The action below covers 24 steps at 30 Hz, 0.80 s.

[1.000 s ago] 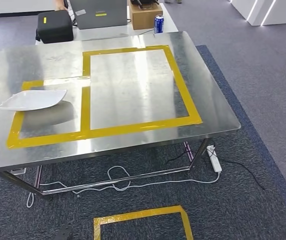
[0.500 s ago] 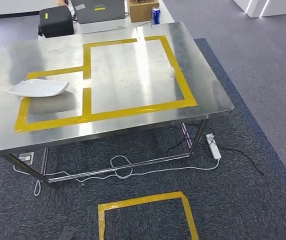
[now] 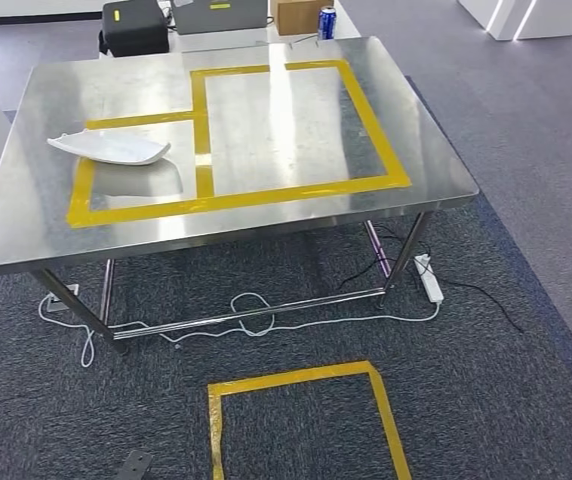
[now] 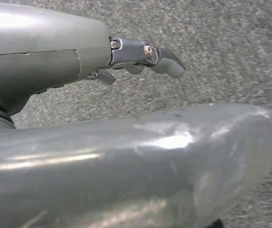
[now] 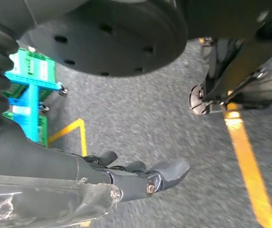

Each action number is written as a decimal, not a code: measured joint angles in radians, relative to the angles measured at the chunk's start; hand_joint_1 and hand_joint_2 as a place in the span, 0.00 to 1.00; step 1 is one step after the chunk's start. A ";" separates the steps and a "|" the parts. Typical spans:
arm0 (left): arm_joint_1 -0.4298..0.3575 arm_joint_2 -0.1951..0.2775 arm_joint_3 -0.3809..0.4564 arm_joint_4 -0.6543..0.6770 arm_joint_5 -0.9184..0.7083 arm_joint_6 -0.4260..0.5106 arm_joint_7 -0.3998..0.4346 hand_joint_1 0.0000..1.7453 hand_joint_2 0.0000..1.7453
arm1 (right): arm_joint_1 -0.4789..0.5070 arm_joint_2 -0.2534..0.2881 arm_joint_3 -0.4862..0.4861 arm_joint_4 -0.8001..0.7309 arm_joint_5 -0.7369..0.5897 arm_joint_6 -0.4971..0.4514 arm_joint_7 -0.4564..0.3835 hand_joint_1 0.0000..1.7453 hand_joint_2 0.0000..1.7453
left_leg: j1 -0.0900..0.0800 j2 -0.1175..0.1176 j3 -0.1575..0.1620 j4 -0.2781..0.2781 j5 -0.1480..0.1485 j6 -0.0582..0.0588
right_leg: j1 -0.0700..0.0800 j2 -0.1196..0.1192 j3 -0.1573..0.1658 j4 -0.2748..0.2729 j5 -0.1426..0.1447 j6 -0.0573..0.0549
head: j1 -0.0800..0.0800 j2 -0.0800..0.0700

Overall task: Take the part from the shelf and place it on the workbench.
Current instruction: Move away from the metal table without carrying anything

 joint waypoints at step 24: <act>0.003 -0.004 0.000 0.002 -0.026 0.018 0.020 0.00 0.00 | 0.026 0.001 -0.027 0.001 -0.044 0.010 -0.051 0.00 0.00 | 0.011 -0.029 0.104 -0.027 -0.060 -0.004 | 0.006 0.046 -0.025 -0.196 0.098 -0.005 | 0.002 0.000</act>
